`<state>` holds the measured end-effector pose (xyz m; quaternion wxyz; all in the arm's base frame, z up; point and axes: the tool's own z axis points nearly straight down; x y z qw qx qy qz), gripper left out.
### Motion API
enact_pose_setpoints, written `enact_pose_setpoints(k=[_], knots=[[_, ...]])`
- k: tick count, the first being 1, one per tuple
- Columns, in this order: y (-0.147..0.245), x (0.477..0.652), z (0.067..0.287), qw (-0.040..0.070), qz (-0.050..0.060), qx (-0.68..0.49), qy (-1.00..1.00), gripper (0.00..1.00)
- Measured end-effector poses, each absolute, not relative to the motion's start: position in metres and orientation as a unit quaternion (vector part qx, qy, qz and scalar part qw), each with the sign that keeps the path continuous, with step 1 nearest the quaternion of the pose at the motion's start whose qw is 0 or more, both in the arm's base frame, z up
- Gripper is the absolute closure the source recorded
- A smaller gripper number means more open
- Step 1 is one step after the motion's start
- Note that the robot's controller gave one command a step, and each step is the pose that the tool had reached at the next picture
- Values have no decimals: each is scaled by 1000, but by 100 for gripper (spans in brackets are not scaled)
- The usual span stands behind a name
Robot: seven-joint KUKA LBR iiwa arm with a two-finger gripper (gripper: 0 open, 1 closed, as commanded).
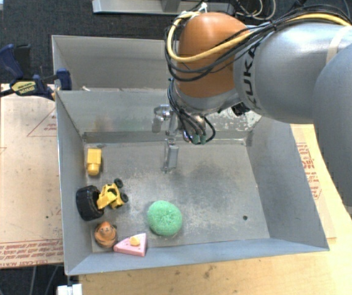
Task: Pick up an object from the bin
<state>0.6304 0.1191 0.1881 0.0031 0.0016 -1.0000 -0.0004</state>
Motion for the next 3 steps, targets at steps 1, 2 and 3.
enact_pose_setpoints(k=[1, 2, 3], knots=[[118, 632, 193, -1, -1, 0, -1000, 0], [169, 613, 134, -2, -1, 50, -999, 0], [219, 607, 133, -1, -1, 205, -979, 0]])
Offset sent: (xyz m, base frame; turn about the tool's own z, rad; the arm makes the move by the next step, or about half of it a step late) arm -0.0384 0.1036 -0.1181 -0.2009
